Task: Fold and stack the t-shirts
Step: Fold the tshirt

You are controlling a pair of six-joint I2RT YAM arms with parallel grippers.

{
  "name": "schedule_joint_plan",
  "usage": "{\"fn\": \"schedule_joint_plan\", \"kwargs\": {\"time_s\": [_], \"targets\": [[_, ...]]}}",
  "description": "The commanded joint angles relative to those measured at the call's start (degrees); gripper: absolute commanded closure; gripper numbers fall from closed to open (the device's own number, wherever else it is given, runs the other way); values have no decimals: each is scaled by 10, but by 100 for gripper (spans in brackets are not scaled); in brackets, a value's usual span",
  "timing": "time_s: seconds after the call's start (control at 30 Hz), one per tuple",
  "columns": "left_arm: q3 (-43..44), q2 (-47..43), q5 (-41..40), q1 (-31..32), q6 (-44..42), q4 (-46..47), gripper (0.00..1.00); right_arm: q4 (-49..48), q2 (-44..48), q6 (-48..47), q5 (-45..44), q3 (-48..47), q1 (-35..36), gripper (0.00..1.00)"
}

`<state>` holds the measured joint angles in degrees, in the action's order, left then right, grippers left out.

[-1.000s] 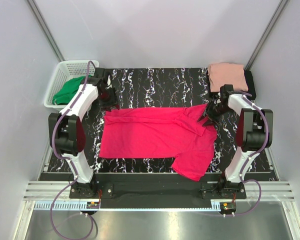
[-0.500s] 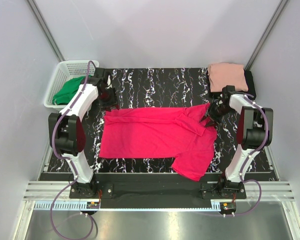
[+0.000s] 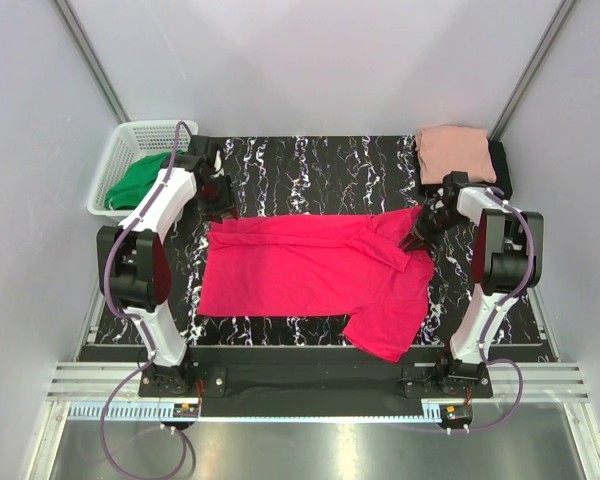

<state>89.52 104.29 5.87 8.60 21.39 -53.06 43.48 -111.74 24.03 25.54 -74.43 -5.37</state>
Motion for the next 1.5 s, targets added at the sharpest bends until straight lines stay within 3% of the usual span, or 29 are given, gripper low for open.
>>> {"fn": "schedule_joint_plan", "kwargs": {"time_s": [0.0,0.07,0.13,0.87,0.9,0.93,1.1,1.17,1.47], "targets": [[6,-7,11,2,-1,7,52,10,25,-4,18,3,-2,75],[7,-8,11,2,1,8,52,19,34,-6,14,5,-2,94],[6,-9,11,2,1,9,52,27,45,-11,14,7,-2,100],[-58,-89,7,14,13,23,52,85,215,3,56,127,1,100],[-60,-92,5,15,13,24,52,86,219,2,57,131,2,99],[-66,-95,5,17,15,25,53,91,220,1,62,134,2,92],[-79,-108,3,22,16,29,53,93,224,0,64,161,7,83],[-80,-108,4,24,16,30,53,94,221,1,63,169,8,67],[-75,-101,5,25,12,30,53,52,197,20,58,111,9,67]]}}
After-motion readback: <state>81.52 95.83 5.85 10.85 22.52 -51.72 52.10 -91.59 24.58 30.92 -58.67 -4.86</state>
